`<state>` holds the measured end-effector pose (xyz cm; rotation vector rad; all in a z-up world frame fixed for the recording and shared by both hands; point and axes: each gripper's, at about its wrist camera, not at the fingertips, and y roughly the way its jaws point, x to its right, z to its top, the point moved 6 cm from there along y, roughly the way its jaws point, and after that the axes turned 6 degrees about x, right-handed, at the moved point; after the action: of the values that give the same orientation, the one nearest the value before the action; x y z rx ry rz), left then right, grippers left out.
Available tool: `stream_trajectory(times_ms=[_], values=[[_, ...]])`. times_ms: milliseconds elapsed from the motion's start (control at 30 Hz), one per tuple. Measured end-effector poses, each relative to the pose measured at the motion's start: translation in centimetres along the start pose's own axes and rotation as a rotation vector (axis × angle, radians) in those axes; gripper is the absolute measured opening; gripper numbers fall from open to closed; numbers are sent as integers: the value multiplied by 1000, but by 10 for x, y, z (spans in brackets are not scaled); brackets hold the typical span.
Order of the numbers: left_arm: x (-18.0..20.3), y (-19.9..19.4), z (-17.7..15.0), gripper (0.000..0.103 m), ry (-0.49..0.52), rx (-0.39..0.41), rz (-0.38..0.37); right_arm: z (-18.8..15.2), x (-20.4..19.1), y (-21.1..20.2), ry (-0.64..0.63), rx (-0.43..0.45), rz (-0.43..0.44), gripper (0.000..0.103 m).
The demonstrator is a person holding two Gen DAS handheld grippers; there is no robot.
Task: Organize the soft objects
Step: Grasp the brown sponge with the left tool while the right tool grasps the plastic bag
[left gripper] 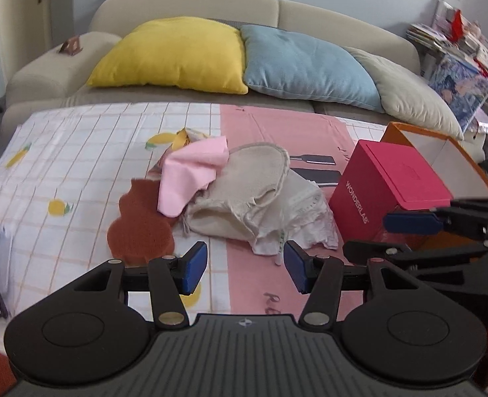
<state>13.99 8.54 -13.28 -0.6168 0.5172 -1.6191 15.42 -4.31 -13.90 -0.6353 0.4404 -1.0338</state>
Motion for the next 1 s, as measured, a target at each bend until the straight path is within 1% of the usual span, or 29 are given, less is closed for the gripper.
stream_trajectory(times_ms=[67, 133, 267, 333, 467, 500, 567, 600, 667, 700, 833, 967, 1000], values=[[-2, 9, 4, 62, 42, 0, 14, 5, 0, 10, -34, -4, -9, 47], [-8, 17, 8, 62, 67, 0, 41, 14, 2, 21, -51, -1, -13, 47], [-30, 34, 10, 62, 54, -18, 82, 30, 6, 42, -45, -2, -11, 47], [-42, 43, 8, 66, 51, -38, 96, 36, 6, 53, -28, -8, -4, 48], [-62, 59, 4, 73, 27, -64, 145, 42, -2, 74, -12, -24, 17, 55], [-66, 63, 4, 77, 21, -67, 152, 43, -4, 79, -8, -30, 23, 55], [-72, 71, 5, 80, 30, -77, 162, 45, -8, 90, 4, -46, 34, 56], [-74, 75, 4, 82, 45, -83, 170, 45, -9, 95, 11, -54, 37, 62], [-79, 84, 1, 82, 79, -110, 185, 45, -12, 105, 25, -70, 41, 71], [-81, 87, -2, 83, 89, -118, 192, 45, -12, 110, 32, -80, 43, 74], [-90, 99, -8, 88, 71, -116, 188, 42, -16, 126, 25, -92, 49, 75], [-91, 111, -10, 90, 98, -117, 186, 40, -17, 141, 25, -106, 47, 76], [-92, 114, -11, 90, 103, -125, 187, 40, -17, 145, 34, -114, 47, 78]])
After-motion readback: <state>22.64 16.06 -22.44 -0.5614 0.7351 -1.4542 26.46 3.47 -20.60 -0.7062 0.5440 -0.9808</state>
